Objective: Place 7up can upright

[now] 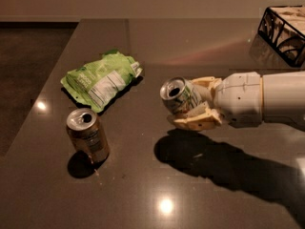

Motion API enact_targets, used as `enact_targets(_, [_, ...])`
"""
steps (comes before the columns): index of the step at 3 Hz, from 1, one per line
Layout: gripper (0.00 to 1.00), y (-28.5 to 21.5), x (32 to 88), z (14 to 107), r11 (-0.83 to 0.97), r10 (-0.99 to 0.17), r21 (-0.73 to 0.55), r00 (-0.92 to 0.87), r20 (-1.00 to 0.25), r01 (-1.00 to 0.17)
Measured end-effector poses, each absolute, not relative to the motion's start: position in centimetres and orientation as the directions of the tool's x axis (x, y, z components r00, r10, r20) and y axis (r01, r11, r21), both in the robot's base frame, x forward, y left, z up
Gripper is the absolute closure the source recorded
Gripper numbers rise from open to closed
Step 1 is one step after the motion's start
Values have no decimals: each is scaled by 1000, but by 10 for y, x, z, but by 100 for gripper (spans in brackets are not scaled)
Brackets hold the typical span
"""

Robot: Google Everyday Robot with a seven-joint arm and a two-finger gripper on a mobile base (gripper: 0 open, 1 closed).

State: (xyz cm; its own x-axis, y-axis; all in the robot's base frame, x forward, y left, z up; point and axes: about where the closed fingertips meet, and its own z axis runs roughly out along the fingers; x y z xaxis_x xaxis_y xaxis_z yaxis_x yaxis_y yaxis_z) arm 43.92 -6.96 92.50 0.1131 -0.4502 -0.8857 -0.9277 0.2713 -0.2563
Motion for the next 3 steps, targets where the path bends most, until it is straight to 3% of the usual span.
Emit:
enact_targets(2, [100,-73,458,928,434,-182,-109,31,-983,-895])
enact_targets(3, [100,-75,466,917,472,-120,-77,23,-992,-878])
